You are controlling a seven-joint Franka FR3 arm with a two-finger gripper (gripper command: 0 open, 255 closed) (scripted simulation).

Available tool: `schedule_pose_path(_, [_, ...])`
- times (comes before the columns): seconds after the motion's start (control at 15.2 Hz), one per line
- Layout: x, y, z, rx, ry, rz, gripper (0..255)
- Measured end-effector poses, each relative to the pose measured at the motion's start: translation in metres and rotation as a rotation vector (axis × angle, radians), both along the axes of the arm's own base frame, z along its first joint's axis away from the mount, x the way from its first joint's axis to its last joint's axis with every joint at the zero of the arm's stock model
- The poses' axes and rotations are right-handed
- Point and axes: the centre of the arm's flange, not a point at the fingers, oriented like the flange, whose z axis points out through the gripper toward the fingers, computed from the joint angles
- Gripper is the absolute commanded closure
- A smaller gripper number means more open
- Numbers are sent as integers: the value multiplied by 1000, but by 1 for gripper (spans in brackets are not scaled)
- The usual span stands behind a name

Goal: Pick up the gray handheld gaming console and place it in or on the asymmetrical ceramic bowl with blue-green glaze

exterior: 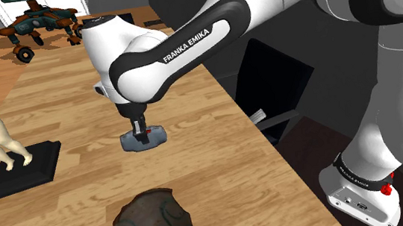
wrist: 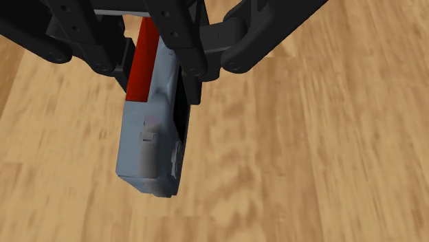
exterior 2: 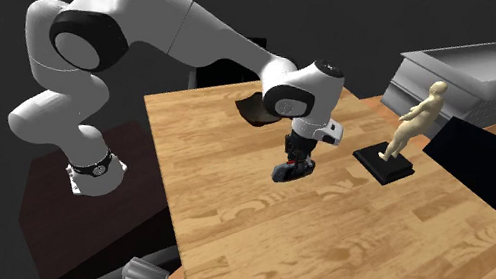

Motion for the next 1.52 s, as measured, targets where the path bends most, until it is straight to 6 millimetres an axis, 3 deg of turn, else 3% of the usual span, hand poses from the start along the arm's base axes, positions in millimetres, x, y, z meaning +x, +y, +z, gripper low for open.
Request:
schedule_pose_path(0.4, [0, 0, 19, 0, 1, 1, 255])
schedule_pose_path(1.52, [0, 0, 110, 0, 1, 1, 255])
